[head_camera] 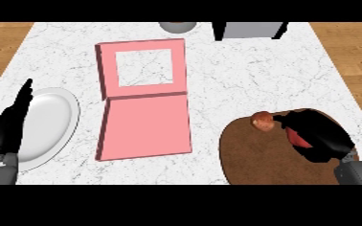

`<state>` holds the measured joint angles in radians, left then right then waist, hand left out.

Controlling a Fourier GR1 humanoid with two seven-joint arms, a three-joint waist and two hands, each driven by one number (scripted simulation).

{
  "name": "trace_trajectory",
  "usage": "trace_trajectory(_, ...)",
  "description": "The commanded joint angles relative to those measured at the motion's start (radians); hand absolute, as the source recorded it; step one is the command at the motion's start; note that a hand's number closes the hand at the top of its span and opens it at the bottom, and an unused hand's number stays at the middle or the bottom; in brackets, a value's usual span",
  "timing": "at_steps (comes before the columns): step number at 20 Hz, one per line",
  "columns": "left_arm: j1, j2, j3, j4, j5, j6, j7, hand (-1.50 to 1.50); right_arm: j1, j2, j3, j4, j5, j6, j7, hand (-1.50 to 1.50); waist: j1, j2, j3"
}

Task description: Pick the bell pepper from the cutting board and place it in the cardboard box

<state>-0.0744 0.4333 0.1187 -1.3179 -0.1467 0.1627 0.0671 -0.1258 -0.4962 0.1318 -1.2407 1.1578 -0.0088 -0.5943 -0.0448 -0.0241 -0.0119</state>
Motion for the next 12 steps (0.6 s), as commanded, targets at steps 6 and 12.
trace_trajectory(6,0.075,0.020,0.067,0.011,0.013,0.037,0.009,0.00,0.264,0.304,-0.209,-0.077,-0.056,-0.165,0.548,1.50,-0.144,-0.030,0.001)
trace_trajectory(12,0.089,0.020,0.060,-0.006,0.018,0.022,0.001,0.00,0.343,0.476,-0.141,-0.358,0.072,-0.318,0.746,1.50,-0.114,-0.028,-0.003)
